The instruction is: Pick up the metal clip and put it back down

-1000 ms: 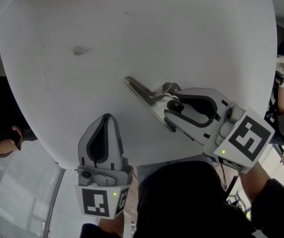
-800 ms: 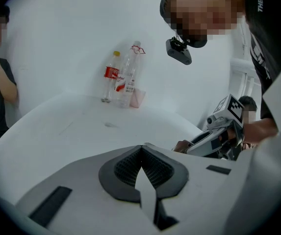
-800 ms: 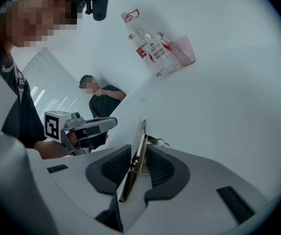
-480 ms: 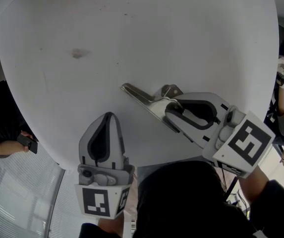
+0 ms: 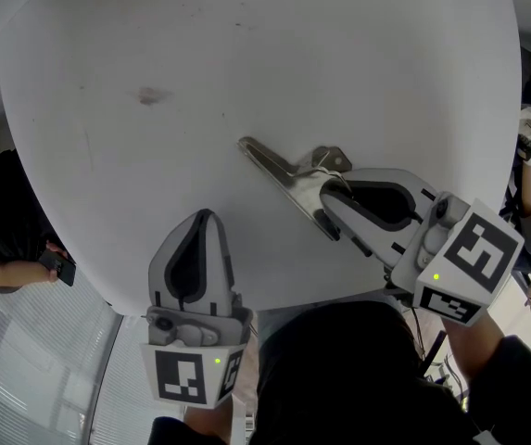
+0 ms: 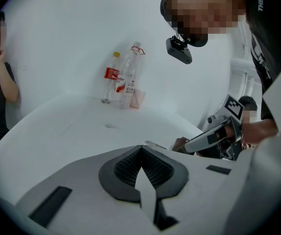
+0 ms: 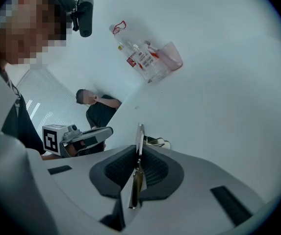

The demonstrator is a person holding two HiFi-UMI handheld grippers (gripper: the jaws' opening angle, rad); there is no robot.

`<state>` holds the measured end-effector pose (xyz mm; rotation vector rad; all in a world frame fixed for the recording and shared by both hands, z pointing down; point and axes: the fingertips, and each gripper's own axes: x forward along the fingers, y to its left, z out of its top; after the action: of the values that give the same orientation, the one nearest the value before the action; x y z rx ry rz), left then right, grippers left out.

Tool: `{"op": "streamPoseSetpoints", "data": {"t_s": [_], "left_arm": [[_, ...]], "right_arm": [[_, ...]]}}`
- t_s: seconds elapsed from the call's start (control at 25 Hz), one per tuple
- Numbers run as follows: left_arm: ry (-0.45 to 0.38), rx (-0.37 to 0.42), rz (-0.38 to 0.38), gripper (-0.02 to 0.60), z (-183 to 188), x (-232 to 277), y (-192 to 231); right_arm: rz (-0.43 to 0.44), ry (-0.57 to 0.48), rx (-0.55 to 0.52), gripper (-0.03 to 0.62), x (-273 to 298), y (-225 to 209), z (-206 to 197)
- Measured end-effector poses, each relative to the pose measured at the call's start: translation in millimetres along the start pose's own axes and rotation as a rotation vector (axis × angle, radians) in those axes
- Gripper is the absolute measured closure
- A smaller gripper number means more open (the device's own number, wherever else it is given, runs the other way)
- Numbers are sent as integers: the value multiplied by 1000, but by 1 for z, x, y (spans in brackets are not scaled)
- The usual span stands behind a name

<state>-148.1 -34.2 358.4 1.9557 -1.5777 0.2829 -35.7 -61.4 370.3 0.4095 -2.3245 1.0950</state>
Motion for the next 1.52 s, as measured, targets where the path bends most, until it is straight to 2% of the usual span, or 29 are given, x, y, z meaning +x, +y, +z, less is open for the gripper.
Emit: {"op": "streamPoseSetpoints", "data": {"t_s": [0.32, 0.56, 0.64, 0.84, 1.08, 1.2, 1.52], "left_arm": [[15, -11, -19, 563, 0, -5, 3], [22, 21, -14, 563, 2, -6, -2], [79, 32, 12, 563, -1, -8, -2], [268, 57, 136, 563, -12, -17, -3], [377, 16, 175, 563, -43, -15, 8], [377, 16, 171, 563, -47, -13, 10], [329, 55, 145, 563, -29, -25, -1]], "right_arm": [[-27, -10, 47, 553, 0, 1, 1], [-17, -59, 69, 553, -5, -2, 1], [22, -62, 129, 553, -1, -4, -4], [167, -39, 299, 554, 13, -11, -25], [203, 18, 388, 553, 35, -22, -50], [195, 12, 385, 554, 37, -24, -52], [162, -62, 346, 554, 17, -14, -34]]}}
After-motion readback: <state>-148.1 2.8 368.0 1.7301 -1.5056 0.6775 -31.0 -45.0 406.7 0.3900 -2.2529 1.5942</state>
